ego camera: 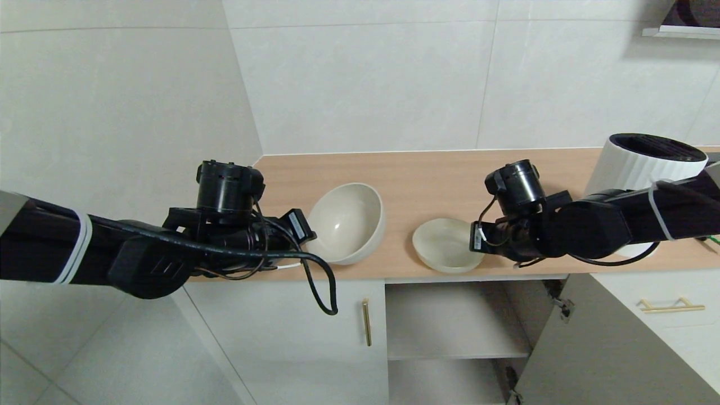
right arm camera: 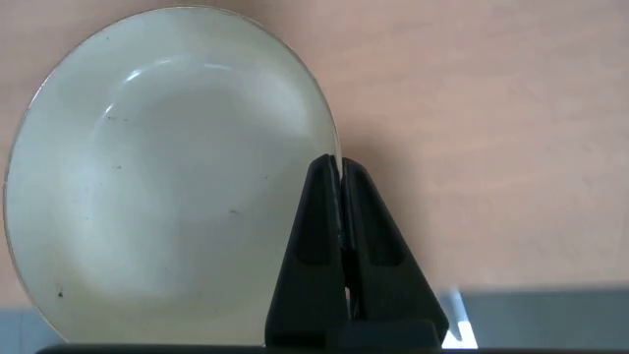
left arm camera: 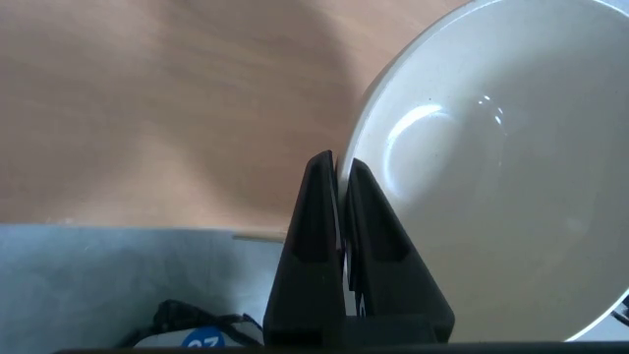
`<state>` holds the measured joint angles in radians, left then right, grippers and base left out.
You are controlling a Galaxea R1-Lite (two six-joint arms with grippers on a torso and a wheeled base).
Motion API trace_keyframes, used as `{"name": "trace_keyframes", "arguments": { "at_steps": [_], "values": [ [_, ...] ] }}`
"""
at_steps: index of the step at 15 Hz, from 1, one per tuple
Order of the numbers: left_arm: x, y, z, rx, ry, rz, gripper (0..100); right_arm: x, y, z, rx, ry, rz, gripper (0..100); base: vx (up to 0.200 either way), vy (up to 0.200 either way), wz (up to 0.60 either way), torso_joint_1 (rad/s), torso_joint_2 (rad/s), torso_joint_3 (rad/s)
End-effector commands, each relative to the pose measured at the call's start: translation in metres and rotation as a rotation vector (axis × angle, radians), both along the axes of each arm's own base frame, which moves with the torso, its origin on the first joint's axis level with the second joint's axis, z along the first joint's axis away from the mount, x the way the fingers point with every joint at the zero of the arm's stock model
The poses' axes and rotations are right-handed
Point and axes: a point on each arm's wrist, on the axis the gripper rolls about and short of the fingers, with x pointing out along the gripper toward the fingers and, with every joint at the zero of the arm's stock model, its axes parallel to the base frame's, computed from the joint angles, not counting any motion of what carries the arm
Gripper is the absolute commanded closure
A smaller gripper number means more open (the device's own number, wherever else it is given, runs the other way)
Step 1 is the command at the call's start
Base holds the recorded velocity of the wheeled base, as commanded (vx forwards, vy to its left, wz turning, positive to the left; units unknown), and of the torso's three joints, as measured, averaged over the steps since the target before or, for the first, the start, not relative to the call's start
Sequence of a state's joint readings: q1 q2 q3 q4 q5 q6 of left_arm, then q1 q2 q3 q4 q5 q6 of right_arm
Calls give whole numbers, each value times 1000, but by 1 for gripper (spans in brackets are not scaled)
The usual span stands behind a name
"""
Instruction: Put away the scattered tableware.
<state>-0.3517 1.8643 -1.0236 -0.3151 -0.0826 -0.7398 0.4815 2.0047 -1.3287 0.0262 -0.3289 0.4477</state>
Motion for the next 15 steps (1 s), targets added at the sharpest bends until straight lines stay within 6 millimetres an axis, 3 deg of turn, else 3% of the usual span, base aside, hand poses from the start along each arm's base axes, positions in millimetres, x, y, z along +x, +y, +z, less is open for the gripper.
{"name": "trace_keyframes", "arguments": {
  "at_steps": [1,5,8,12,15],
  "values": [
    [-9,3,4,-1,-6,-4,100,-25,-7,21,30,-23,38,100,0,0,0,0,0,0],
    [-39,10,9,51,-26,-50,100,-76,-23,35,90,7,163,100,0,0,0,0,0,0],
    [-67,19,-2,146,-16,-109,100,-105,-28,40,87,45,220,100,0,0,0,0,0,0],
    [-95,22,-16,264,-10,-226,100,-119,-34,31,87,91,295,100,0,0,0,0,0,0],
    [-109,13,-30,321,17,-320,100,-123,-25,13,57,153,327,100,0,0,0,0,0,0]
  ]
}}
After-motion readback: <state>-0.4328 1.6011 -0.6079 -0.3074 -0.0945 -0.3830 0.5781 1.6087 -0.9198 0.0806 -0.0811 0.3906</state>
